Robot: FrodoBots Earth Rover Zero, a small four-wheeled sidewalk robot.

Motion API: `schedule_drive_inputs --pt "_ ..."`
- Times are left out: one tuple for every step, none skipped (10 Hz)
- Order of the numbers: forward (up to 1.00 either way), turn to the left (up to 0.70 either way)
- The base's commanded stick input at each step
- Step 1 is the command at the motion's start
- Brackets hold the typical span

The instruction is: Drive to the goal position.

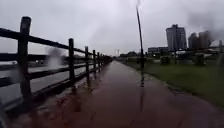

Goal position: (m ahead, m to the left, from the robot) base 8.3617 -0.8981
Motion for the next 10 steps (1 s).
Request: schedule_drive_inputs --pt "1.0 0.01" --pt "1.0 0.01" --pt "1.0 0.01" --pt "1.0 0.01" --pt "1.0 0.01" --pt "1.0 0.01" --pt "1.0 0.01" --pt "1.0 0.01" --pt "1.0 0.01" --pt "1.0 0.01"
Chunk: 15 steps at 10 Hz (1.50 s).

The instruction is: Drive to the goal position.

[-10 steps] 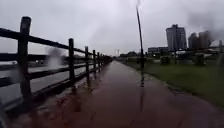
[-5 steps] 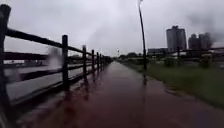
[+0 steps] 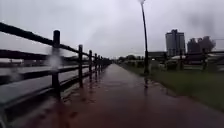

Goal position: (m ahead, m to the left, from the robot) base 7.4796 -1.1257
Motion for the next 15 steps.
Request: schedule_drive_inputs --pt "1.0 0.01" --pt "1.0 0.01" --pt "1.0 0.01" --pt "1.0 0.01" --pt "1.0 0.01" --pt "1.0 0.01" --pt "1.0 0.01" --pt "1.0 0.01" --pt "1.0 0.01" --pt "1.0 0.01" --pt "1.0 0.01" --pt "1.0 0.01" --pt "1.0 0.01" --pt "1.0 0.01" --pt "1.0 0.01"
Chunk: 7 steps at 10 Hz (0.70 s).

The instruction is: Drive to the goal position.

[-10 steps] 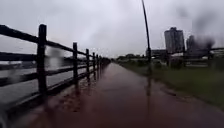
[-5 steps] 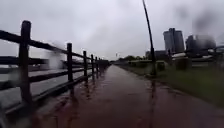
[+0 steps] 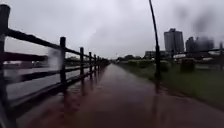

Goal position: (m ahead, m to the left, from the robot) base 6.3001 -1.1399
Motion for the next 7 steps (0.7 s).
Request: schedule_drive_inputs --pt "1.0 0.01" --pt "1.0 0.01" --pt "1.0 0.01" --pt "1.0 0.01" --pt "1.0 0.01" --pt "1.0 0.01" --pt "1.0 0.01"
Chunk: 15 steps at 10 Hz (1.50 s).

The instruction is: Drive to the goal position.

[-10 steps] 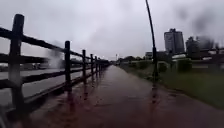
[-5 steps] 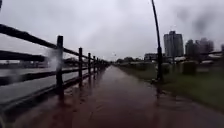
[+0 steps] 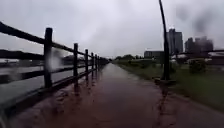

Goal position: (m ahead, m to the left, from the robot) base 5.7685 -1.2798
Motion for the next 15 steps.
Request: schedule_drive_inputs --pt "1.0 0.01" --pt "1.0 0.01" --pt "1.0 0.01" --pt "1.0 0.01" --pt "1.0 0.01" --pt "1.0 0.01" --pt "1.0 0.01" --pt "1.0 0.01" --pt "1.0 0.01" --pt "1.0 0.01" --pt "1.0 0.01" --pt "1.0 0.01" --pt "1.0 0.01" --pt "1.0 0.01" --pt "1.0 0.01"
